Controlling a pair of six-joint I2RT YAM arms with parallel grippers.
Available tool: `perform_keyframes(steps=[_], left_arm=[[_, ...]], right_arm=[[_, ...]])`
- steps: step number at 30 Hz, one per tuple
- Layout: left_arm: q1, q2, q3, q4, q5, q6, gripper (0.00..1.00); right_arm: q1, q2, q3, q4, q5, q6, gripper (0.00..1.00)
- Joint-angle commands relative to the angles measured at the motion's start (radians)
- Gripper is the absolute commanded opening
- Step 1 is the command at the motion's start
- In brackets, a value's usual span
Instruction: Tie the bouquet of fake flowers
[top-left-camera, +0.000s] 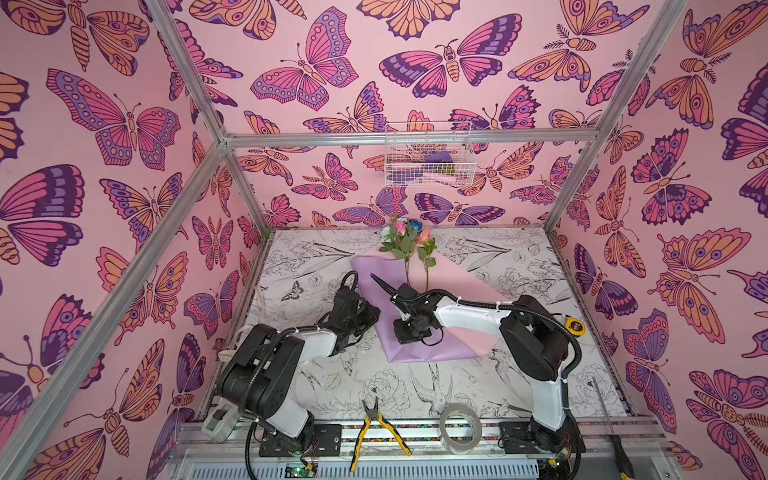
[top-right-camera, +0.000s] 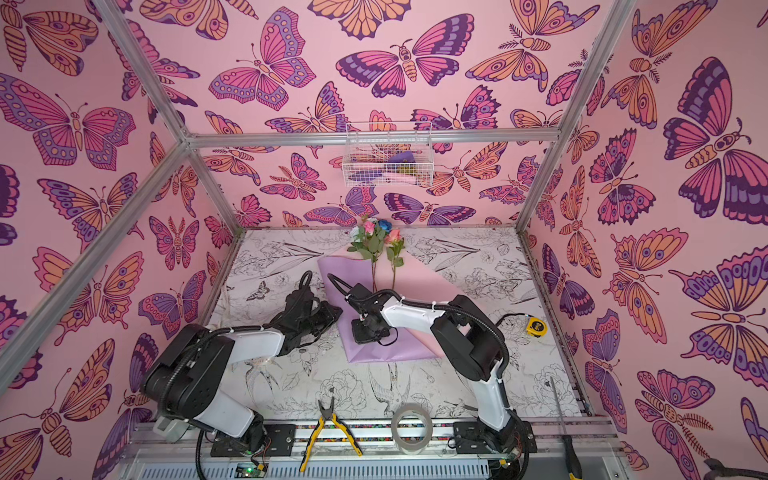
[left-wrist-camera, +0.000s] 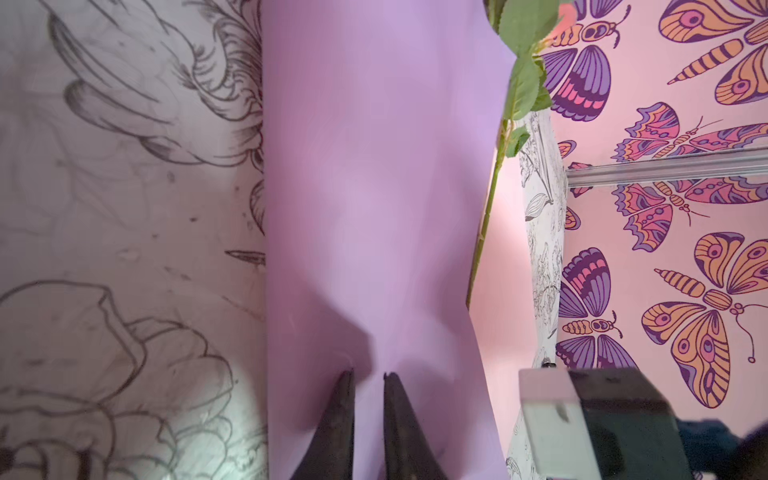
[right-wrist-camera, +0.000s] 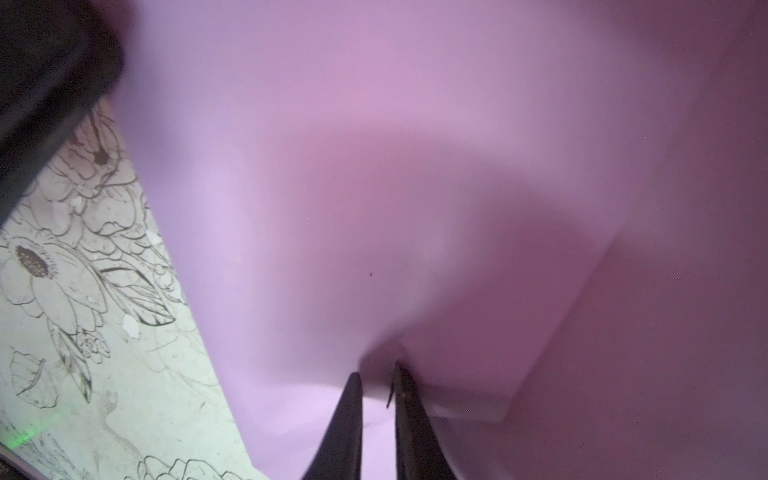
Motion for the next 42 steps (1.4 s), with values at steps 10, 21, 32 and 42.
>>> perform_keyframes(steps=[10,21,32,42], left_arm=[[0.142,0.255,0.082,0.169,0.165,-0.013,0.12],[0.284,0.357,0.246,0.049,0.178,0.035,0.13],[0.344,0.554,0.543,-0.118,0.179,0.072,0.13],[0.403,0.685,0.762,-0.283,0.159,0.103,0.13]], right_arm=[[-0.001,0.019,-0.044,-0.005,-0.034,0.032,0.17],[0.000,0.019,-0.075,0.013,-0.045,0.052,0.17],[-0.001,0.017,-0.084,0.014,-0.060,0.057,0.17],[0.000,0.026,-0.079,0.017,-0.082,0.064,0.16]])
